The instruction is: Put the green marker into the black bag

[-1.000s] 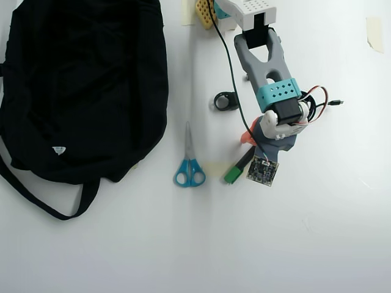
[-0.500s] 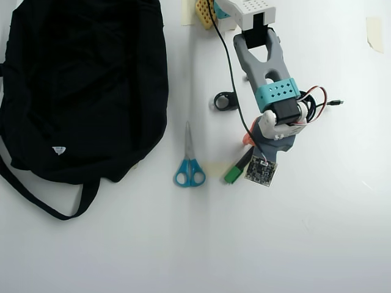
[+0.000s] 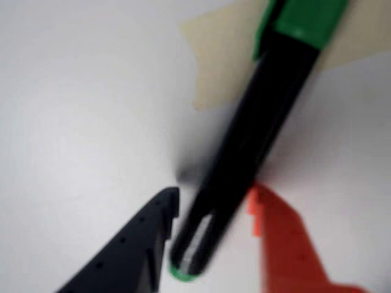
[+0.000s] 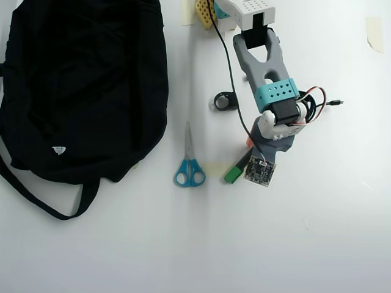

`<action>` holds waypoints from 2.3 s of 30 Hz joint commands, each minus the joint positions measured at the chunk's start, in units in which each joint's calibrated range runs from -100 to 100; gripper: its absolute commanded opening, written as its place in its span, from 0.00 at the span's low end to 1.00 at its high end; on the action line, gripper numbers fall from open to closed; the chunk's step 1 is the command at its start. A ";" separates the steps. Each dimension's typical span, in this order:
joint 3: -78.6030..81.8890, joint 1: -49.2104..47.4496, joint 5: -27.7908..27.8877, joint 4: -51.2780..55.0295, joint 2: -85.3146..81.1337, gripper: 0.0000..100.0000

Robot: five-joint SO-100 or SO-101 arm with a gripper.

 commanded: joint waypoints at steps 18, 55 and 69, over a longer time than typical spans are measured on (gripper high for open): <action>-0.24 -0.19 -0.20 0.22 -0.40 0.03; -0.42 -0.04 0.38 0.13 -5.13 0.02; 7.94 0.11 3.16 0.56 -15.00 0.02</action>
